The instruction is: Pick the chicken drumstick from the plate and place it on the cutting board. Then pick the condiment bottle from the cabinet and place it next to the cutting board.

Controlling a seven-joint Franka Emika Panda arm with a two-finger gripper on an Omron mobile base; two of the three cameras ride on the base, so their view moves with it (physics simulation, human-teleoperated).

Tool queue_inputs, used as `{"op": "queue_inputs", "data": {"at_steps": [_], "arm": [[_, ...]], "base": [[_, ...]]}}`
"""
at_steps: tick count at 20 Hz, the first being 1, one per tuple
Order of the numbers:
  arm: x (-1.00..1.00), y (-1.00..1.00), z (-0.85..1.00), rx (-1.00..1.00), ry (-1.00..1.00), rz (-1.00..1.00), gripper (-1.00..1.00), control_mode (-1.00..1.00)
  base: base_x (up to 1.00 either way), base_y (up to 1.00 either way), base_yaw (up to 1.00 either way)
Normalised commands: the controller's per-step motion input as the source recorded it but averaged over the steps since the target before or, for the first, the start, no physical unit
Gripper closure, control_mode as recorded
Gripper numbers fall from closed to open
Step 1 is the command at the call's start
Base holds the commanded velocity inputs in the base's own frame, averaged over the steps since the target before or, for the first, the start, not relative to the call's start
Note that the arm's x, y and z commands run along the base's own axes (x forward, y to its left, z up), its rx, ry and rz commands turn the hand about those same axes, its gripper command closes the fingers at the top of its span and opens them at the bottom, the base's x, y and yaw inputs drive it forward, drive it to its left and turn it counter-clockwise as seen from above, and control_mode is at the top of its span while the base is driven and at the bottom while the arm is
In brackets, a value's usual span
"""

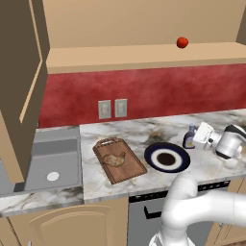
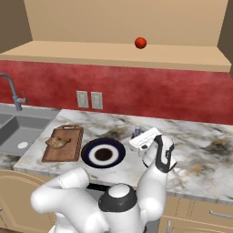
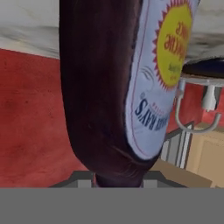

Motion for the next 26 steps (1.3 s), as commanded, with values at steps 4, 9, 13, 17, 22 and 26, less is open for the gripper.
{"op": "queue_inputs", "data": {"at_steps": [4,9,13,17,22,26], "arm": [[0.18,-0.13,-0.18,0.00,0.01,-0.01,1.00,-1.00],[0.08,-0.10,-0.22,0.00,0.00,0.00,1.00,-1.00],[0.00,-0.05,-0.24,0.00,0.00,0.00,1.00,-1.00],[0.00,-0.07,-0.21,0.00,0.00,0.00,1.00,-1.00],[-0.01,-0.08,-0.16,0.00,0.00,0.00,1.00,-1.00],[-0.05,-0.04,-0.11,0.00,0.00,0.00,1.00,-1.00]], "base": [[0.00,0.00,0.00],[0.00,0.00,0.00],[0.00,0.00,0.00],[0.00,0.00,0.00],[0.00,0.00,0.00],[0.00,0.00,0.00]]}}
